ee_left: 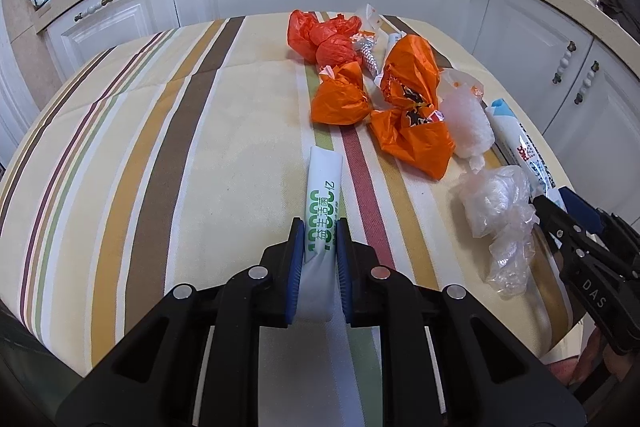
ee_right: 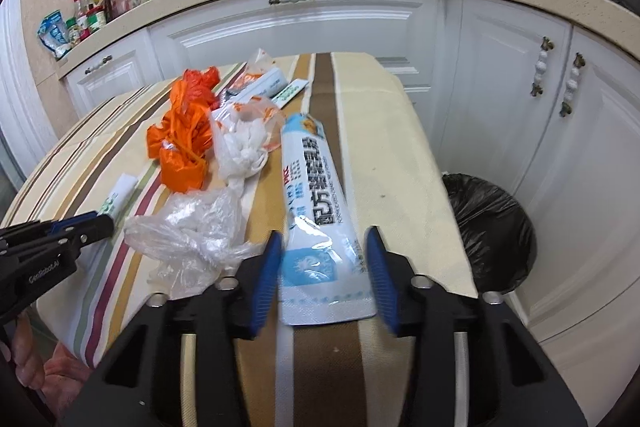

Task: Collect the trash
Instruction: 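Close the right tool on the white-blue tube beside the clear bags, then carry both tubes over the trash bin and open both tools, then move both open tools back over the table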

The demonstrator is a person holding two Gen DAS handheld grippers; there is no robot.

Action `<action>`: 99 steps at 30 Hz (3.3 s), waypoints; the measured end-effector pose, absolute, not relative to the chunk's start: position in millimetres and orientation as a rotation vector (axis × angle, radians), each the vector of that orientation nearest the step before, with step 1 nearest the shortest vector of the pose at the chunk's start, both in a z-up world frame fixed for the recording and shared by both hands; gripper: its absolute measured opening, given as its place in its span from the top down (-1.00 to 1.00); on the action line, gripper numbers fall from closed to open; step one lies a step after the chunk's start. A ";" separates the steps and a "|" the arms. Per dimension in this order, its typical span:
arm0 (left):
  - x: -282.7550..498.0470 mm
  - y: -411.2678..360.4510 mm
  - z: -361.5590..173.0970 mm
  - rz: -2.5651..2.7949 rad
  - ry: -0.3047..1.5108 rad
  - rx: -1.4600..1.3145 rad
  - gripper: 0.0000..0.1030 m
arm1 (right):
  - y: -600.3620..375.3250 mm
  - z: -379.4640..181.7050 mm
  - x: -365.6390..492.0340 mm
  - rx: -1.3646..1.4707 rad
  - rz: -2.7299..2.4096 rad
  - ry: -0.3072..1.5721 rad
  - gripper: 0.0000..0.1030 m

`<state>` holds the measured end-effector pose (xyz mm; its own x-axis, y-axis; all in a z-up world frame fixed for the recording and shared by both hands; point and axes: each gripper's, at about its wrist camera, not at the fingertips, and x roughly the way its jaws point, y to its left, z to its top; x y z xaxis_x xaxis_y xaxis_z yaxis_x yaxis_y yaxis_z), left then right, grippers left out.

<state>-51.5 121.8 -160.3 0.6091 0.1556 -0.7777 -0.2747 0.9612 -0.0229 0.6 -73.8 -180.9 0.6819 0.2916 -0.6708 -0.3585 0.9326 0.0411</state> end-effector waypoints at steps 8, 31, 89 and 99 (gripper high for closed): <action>-51.3 118.9 -149.5 0.247 0.837 -0.134 0.69 | -85.4 -169.7 -2.7 -0.073 0.343 0.689 0.20; 60.3 -48.9 -90.8 -0.076 0.644 -0.004 0.69 | -211.8 -140.2 60.0 0.021 0.035 0.589 0.20; 32.7 59.3 -97.5 0.200 0.760 -0.030 -0.22 | -118.0 -137.7 60.9 0.007 0.322 0.652 -0.14; -27.0 132.5 -114.5 0.352 0.792 -0.088 -0.22 | -53.7 -140.0 14.4 -0.066 0.479 0.658 -0.27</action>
